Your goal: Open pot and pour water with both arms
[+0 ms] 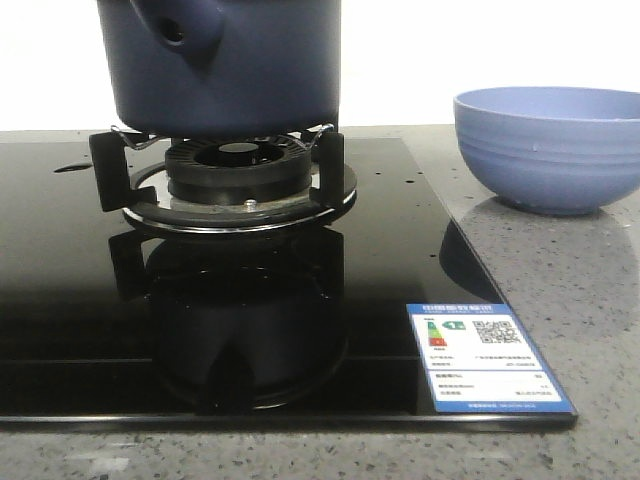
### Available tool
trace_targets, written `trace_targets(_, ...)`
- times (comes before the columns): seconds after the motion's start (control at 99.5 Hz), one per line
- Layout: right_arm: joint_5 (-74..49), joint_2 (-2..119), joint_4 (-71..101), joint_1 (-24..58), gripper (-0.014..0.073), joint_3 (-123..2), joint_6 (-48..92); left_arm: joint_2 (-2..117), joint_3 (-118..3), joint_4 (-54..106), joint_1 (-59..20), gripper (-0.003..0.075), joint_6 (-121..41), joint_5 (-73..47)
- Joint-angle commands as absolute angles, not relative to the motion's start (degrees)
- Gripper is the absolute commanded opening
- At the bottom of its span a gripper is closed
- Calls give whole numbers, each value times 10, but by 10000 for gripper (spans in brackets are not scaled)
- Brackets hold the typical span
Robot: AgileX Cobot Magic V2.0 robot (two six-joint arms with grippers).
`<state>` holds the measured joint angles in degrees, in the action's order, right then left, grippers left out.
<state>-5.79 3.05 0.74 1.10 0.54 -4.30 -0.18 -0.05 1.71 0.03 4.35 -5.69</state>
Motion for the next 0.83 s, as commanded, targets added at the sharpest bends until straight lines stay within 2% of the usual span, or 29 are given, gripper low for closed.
trace_targets(0.0,-40,-9,0,13,-62,19,-41,-19,19,22,2,-20,50,-19)
trace_targets(0.824,-57,-16,-28,11,-62,19,-21,-19,19,22,2,-20,50,-19)
